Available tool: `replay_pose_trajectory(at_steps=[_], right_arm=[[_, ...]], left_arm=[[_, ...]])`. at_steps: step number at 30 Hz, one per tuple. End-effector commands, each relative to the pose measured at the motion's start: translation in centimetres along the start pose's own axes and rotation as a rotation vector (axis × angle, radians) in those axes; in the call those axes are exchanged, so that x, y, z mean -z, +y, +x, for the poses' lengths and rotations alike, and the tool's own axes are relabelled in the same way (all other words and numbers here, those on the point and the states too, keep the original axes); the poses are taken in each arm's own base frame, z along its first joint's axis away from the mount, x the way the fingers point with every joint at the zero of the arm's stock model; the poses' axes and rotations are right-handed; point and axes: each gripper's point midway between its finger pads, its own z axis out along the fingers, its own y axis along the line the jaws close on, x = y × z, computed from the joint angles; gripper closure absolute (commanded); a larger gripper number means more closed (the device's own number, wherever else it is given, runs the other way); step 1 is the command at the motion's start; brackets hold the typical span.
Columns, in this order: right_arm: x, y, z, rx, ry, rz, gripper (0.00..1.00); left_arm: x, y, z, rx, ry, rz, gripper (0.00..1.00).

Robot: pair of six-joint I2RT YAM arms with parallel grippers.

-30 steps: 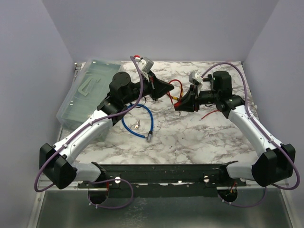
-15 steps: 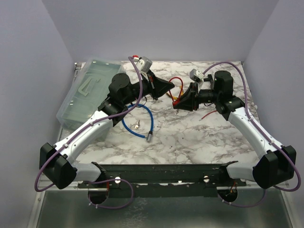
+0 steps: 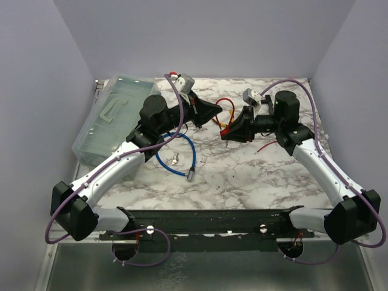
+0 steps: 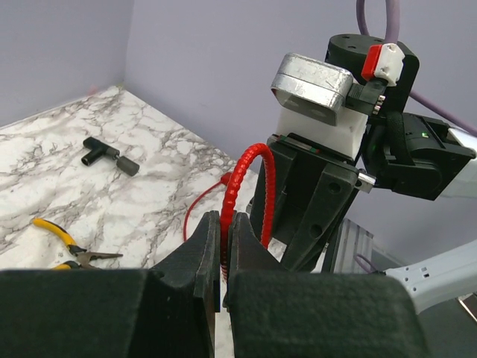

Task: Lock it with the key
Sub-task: Lock the lock.

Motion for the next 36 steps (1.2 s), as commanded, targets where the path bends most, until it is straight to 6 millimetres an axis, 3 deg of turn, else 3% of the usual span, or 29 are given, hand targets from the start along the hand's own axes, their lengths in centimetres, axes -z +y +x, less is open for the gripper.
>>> replay_pose_trajectory(at_steps=[1, 11, 22, 31, 36], right_arm=[[-0.1, 1.6, -0.9, 0.037, -0.018, -0.053, 1.00], [-0.6, 0.2, -1.9, -0.054, -0.050, -0.008, 1.00], [-0.6, -0.9, -2.1, -0.071, -0.060, 0.066, 1.00], [-0.3, -0.3, -4.2, 0.053, -0.108, 0.053, 1.00], [-0.2, -0.5, -5.4, 0.104, -0.138, 0.074, 1.00]], left_arm=[[-0.4, 0.0, 0.6, -0.011, 0.000, 0.010, 1.00], [-0.5, -1.9, 1.6, -0.023, 0.028, 0.073, 1.00], [0.0, -2.3, 2.5, -0.009, 0.069, 0.080, 1.00], [-0.4, -1.0, 5.5, 0.177, 0.151, 0.016, 1.00], [-0.1, -1.3, 7.5, 0.172, 0.200, 0.020, 1.00]])
